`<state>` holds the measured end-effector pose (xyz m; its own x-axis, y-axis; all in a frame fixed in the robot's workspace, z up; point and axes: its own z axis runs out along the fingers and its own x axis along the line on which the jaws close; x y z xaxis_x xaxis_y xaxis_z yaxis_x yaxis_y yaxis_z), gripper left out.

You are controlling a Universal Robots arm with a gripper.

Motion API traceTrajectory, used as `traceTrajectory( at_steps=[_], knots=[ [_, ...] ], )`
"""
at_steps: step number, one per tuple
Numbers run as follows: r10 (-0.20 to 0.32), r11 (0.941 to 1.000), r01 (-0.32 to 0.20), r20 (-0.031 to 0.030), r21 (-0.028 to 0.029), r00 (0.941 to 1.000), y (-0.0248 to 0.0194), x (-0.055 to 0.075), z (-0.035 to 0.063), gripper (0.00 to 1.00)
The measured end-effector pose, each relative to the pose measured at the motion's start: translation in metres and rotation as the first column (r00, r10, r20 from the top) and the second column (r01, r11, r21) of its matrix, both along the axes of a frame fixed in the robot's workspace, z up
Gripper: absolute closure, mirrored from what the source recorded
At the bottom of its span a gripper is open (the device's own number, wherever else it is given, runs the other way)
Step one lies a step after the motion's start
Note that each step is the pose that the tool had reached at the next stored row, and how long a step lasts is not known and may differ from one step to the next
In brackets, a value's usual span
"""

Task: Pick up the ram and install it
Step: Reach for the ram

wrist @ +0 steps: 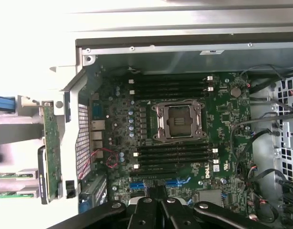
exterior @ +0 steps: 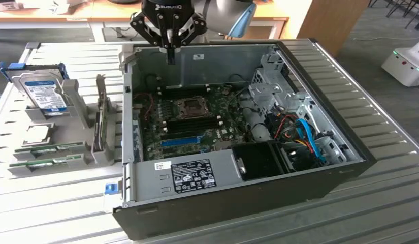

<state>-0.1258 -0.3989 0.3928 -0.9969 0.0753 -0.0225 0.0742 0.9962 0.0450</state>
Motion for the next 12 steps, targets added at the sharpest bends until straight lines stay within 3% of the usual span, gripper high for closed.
traceTrajectory(
  at_steps=[12],
  knots=[
    [0.0,1.0,0.0,-0.0049,0.0,1.0,0.0,-0.018,-0.0016,0.9]
  ],
)
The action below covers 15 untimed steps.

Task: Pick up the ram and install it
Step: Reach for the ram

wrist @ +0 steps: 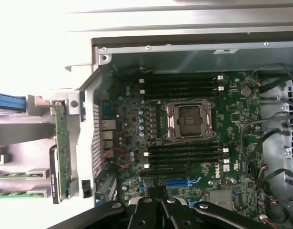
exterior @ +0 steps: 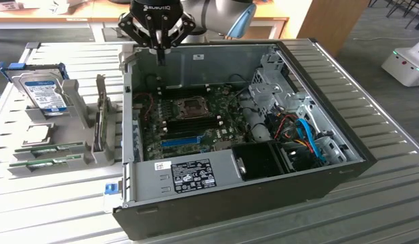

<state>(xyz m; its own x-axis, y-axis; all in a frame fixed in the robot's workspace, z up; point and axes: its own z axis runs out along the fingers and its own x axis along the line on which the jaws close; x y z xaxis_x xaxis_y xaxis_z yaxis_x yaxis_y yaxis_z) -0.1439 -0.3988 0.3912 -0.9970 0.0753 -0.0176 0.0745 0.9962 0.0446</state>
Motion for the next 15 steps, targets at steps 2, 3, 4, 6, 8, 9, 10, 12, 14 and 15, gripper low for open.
traceTrajectory(
  at_steps=[2,3,4,6,8,9,10,12,14,15],
  knots=[
    [0.0,1.0,0.0,-0.0011,0.0001,1.0,0.0,-0.003,-0.0003,0.9],
    [0.0,1.0,0.0,-0.0017,0.0001,1.0,0.0,-0.005,-0.0005,0.9],
    [0.0,1.0,0.0,-0.0023,0.0,1.0,0.0,-0.007,-0.0006,0.9],
    [0.0,1.0,0.0,-0.0035,0.0001,1.0,0.0,-0.01,-0.0009,0.9],
    [0.0,1.0,0.0,-0.0046,0.0001,1.0,0.0,-0.014,-0.0012,0.9],
    [0.0,1.0,0.0,-0.0053,0.0001,1.0,0.0,-0.015,-0.0013,0.9],
    [0.0,1.0,0.0,-0.0062,0.0001,1.0,0.0,-0.017,-0.0014,0.9],
    [0.0,1.0,0.0,-0.0084,0.0002,1.0,0.0,-0.019,-0.0018,0.9],
    [0.0,1.0,0.0,-0.0111,0.0001,0.9999,0.0,-0.022,-0.0019,0.9],
    [0.0,1.0,0.0,-0.0123,0.0,0.9999,0.0,-0.023,-0.002,0.9]
  ],
)
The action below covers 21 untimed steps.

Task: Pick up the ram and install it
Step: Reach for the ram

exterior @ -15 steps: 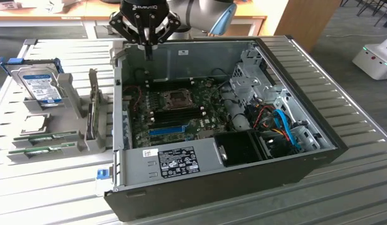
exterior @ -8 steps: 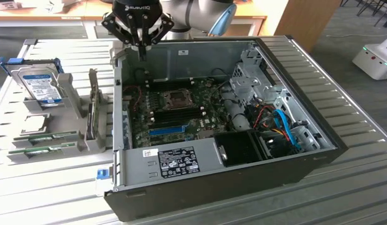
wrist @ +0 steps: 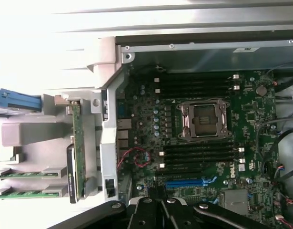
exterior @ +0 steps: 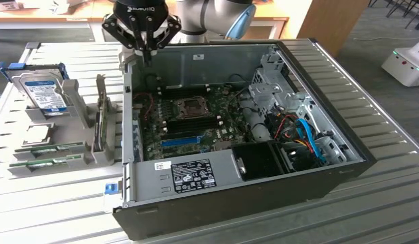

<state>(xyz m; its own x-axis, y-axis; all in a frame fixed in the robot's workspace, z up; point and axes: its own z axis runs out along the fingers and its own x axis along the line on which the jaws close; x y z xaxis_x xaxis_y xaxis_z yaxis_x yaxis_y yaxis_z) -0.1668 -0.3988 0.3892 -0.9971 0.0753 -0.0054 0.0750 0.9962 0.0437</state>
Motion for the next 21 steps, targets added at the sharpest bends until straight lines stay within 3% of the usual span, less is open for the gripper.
traceTrajectory(
  at_steps=[14,21],
  knots=[
    [0.0,1.0,0.0,-0.0144,0.0,0.9999,0.0,-0.017,-0.0013,0.9],
    [0.0,1.0,0.0,-0.0186,0.0,0.9998,0.0,-0.025,-0.0018,0.9]
  ],
)
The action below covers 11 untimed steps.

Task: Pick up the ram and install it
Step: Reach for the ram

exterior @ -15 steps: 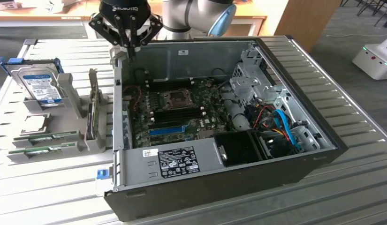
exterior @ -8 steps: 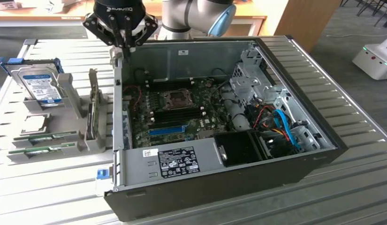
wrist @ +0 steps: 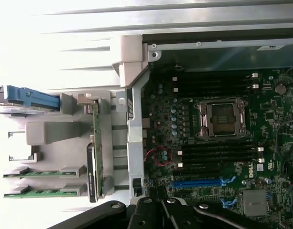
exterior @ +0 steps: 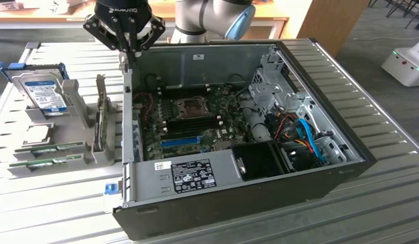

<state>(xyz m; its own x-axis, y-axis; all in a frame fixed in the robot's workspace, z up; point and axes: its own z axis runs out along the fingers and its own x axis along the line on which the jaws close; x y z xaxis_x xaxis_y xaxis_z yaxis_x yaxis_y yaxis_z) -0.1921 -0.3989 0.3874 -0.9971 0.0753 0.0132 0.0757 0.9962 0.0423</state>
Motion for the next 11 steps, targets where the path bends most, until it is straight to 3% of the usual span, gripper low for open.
traceTrajectory(
  at_steps=[11],
  knots=[
    [0.0,1.0,0.0,-0.0001,0.0,1.0,0.0,-0.018,-0.0001,0.9]
  ],
)
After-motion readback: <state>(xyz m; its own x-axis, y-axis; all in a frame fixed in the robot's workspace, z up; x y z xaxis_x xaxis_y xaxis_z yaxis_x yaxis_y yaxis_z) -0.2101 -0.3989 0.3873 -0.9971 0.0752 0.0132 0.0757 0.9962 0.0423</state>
